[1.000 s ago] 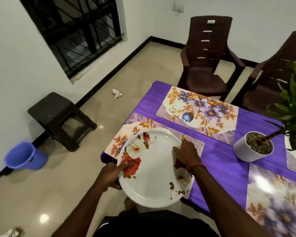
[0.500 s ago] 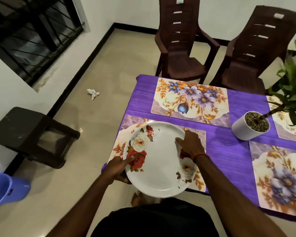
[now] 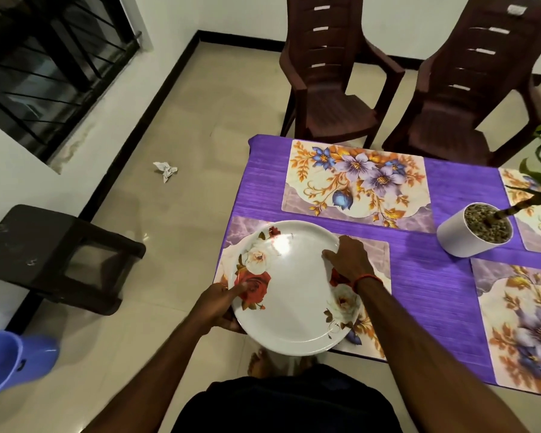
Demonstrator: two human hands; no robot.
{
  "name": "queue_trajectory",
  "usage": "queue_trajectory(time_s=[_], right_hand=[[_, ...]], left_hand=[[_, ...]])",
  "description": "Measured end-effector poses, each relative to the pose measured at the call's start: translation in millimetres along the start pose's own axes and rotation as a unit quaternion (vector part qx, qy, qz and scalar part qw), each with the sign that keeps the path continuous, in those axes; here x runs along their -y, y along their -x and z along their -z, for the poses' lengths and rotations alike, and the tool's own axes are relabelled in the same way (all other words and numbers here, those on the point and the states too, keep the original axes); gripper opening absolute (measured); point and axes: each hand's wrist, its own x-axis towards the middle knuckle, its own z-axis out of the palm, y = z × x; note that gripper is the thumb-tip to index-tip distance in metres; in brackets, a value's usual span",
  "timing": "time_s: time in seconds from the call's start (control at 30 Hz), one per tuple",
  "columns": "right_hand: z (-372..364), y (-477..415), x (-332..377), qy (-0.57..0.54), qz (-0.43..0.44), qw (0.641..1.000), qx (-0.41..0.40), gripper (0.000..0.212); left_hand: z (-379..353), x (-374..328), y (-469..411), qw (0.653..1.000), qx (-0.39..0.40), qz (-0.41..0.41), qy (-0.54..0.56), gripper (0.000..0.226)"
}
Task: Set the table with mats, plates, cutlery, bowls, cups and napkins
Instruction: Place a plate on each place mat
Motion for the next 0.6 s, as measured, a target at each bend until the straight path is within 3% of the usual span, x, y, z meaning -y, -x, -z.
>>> queue_trajectory(time_s=[0.4,0.5,0.6], right_hand=[[-2,1,1,-0.024,0.019,0.999,-0.009,0.048],[6,15,-2,-0.100,0.018,0.995,-0.019,0.046],[14,36,-18,-0.162,-0.024,0.985,-0.049,0.031]], left_hand=[[9,-2,-14,0.998,-0.021,0.011,-0.060,0.042],[14,-9,-19,0.988,-0.050,0.002,-0.146,0.045],[21,-16,-27,0.937,-0.096,-0.061,-0.329,0.055]])
